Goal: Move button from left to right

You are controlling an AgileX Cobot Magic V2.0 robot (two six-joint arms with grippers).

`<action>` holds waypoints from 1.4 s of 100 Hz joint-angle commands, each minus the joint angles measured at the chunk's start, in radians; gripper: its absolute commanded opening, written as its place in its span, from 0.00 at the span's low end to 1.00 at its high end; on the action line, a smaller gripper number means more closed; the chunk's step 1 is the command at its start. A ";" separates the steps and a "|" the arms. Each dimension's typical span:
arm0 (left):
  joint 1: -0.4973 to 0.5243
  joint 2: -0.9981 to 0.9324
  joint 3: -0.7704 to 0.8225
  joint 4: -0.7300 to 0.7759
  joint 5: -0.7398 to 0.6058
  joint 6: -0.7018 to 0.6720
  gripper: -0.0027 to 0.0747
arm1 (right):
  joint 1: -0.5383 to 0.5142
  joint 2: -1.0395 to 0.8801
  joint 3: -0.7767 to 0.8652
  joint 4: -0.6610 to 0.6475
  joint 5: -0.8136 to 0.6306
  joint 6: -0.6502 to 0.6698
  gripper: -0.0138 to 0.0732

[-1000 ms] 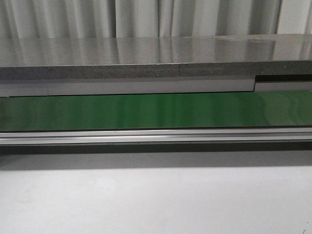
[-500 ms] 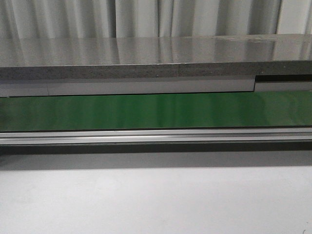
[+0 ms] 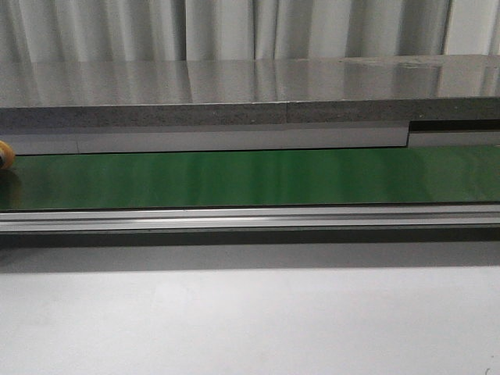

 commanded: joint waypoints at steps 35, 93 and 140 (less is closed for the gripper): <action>-0.130 -0.461 0.336 -0.019 -0.428 0.005 0.70 | 0.002 -0.015 -0.019 -0.009 -0.084 -0.002 0.08; -0.132 -1.088 0.885 -0.019 -0.742 0.005 0.70 | 0.002 -0.015 -0.019 -0.009 -0.084 -0.002 0.08; -0.132 -1.258 0.975 -0.035 -0.696 0.005 0.70 | 0.002 -0.015 -0.019 -0.009 -0.084 -0.002 0.08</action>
